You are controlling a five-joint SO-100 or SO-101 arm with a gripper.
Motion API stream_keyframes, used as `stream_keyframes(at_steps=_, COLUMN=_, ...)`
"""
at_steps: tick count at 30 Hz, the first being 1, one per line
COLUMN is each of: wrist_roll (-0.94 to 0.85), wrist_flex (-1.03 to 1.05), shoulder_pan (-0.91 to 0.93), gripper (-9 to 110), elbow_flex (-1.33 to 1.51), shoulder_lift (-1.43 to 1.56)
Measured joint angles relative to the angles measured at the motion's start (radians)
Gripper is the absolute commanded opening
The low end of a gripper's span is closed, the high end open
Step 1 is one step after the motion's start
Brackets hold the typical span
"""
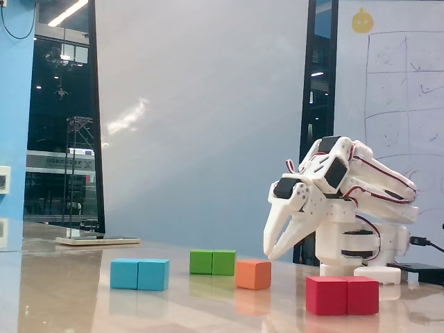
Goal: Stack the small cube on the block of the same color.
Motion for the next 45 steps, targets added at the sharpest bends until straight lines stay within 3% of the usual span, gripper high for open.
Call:
stream_keyframes(at_steps=38, wrist_roll=0.0, wrist_flex=0.002, shoulder_pan=0.0, gripper=0, elbow_flex=-0.006, shoulder_lift=0.0)
stream_keyframes(at_steps=45, wrist_roll=-0.006, wrist_flex=0.005, shoulder_pan=0.0, gripper=0, elbow_flex=-0.327, shoulder_lift=-0.207)
